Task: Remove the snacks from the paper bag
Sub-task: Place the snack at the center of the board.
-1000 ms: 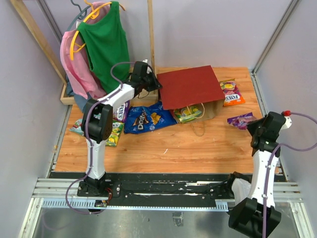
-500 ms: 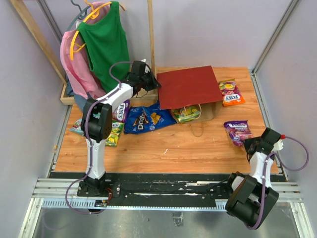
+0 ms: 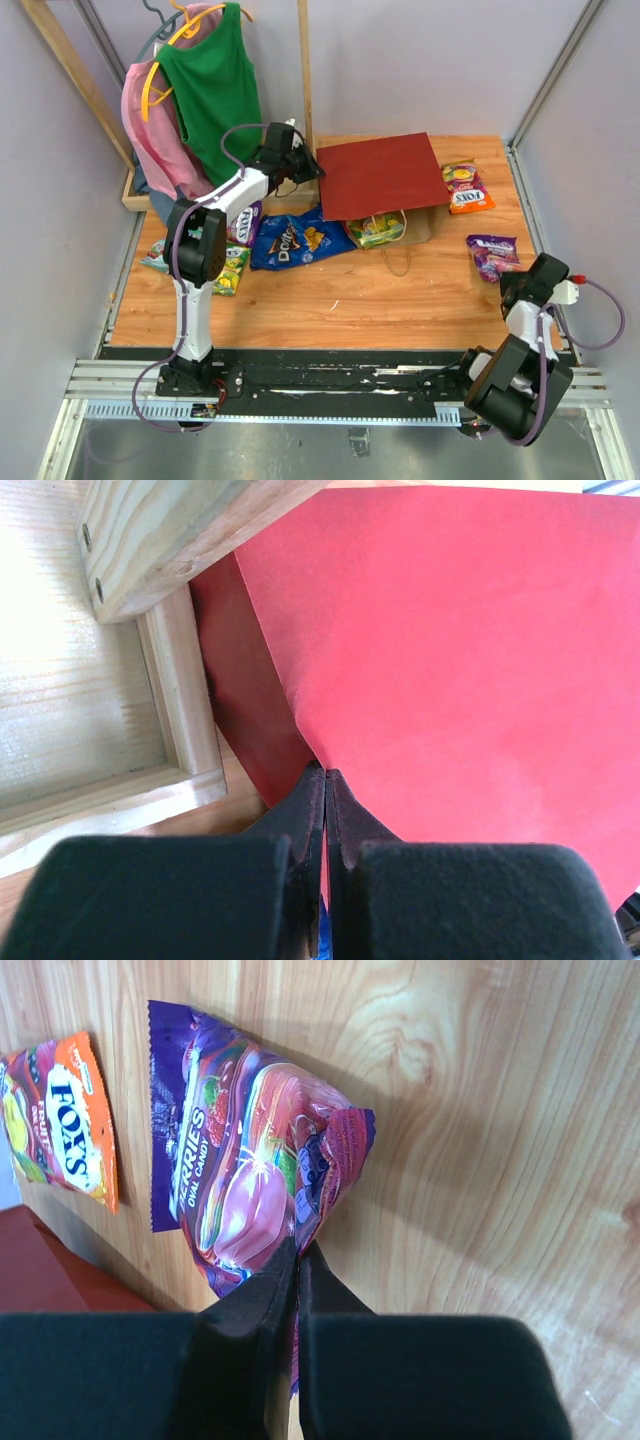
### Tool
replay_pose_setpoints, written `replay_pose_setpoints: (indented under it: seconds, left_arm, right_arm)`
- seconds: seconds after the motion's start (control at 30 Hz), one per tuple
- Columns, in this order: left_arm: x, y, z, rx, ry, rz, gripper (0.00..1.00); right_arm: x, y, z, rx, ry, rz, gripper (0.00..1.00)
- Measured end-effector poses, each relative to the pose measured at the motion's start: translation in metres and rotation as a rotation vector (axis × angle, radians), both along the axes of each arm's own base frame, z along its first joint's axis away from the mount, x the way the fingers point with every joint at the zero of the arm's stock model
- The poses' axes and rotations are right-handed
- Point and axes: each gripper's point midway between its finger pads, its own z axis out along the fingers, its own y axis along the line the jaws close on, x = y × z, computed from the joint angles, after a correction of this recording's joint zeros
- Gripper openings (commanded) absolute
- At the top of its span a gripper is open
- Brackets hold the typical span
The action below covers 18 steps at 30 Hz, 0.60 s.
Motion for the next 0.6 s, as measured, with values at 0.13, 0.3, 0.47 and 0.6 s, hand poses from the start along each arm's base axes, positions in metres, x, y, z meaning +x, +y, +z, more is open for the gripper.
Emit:
replay_pose_setpoints:
  seconds: [0.13,0.3,0.47,0.6]
  left_arm:
    - [0.000,0.000,0.000,-0.001,0.000,-0.002,0.01]
    - [0.000,-0.001,0.000,-0.002,0.000,-0.004,0.00]
    - [0.000,0.000,0.000,-0.003,0.001,-0.006,0.01]
    - [0.000,0.000,0.000,-0.005,0.002,-0.008,0.00]
  right_arm:
    - [0.005,-0.006,-0.007,0.020,-0.001,-0.045,0.01]
    - [0.015,-0.006,-0.018,0.039,0.016,-0.073,0.01]
    - [0.039,-0.014,-0.016,0.041,0.012,-0.086,0.01]
    - [0.065,-0.022,-0.014,0.044,0.009,-0.069,0.01]
